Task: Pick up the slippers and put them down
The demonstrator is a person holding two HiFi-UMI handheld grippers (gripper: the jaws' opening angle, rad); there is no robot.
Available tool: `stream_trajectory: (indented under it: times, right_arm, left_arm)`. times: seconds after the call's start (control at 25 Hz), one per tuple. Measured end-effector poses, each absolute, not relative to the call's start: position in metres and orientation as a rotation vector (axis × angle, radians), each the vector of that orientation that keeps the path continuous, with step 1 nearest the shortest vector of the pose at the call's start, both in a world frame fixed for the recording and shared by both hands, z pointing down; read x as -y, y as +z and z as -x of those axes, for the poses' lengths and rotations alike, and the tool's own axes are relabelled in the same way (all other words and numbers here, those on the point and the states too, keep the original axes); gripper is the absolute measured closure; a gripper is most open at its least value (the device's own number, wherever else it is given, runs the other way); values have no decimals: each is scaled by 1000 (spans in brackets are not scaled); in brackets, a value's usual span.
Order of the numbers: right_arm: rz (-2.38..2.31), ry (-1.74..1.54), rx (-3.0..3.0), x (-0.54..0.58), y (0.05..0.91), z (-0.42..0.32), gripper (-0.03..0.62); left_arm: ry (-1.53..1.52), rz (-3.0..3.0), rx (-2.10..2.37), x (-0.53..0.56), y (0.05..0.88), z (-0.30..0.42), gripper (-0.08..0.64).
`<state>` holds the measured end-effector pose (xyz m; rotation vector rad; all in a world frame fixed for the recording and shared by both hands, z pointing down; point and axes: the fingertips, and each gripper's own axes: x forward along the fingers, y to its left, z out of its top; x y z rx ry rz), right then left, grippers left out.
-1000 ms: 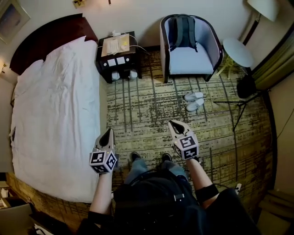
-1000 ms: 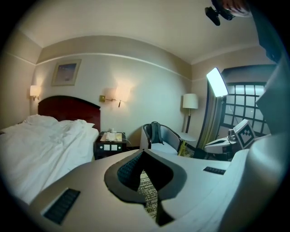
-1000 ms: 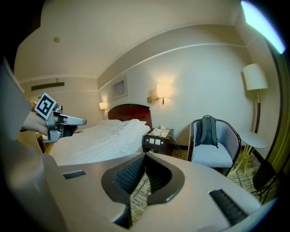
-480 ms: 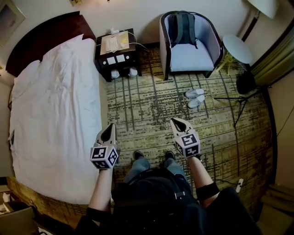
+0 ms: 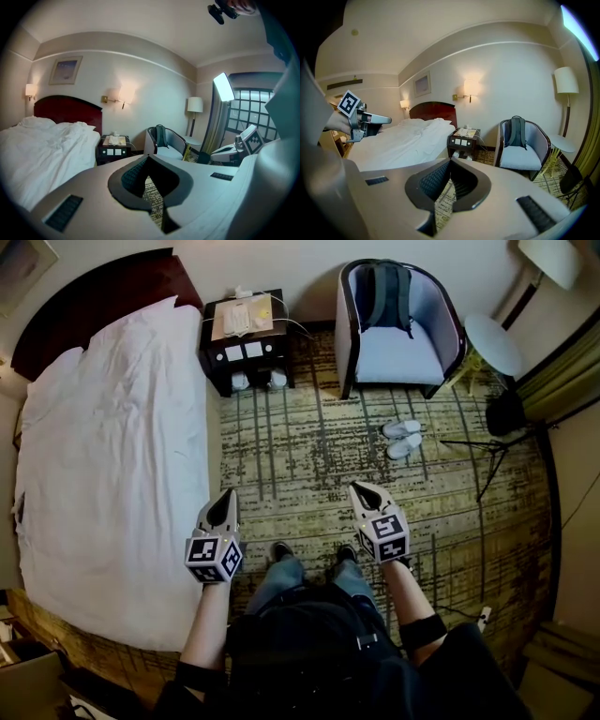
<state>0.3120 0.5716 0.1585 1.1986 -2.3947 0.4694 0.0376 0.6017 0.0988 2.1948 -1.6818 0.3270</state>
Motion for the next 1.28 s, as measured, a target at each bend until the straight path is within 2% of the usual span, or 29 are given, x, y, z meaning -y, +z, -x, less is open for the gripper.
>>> stream_trajectory:
  times: [0.92,1.28]
  right_arm:
    - [-1173,413,2416,-542,154,-157,588]
    - [-1155,354,2418,-516,139,-129,588]
  left_arm:
    - [276,-2212,1688,-579,100,101,558]
    - [220,-2235,1678,-555,102,116,558]
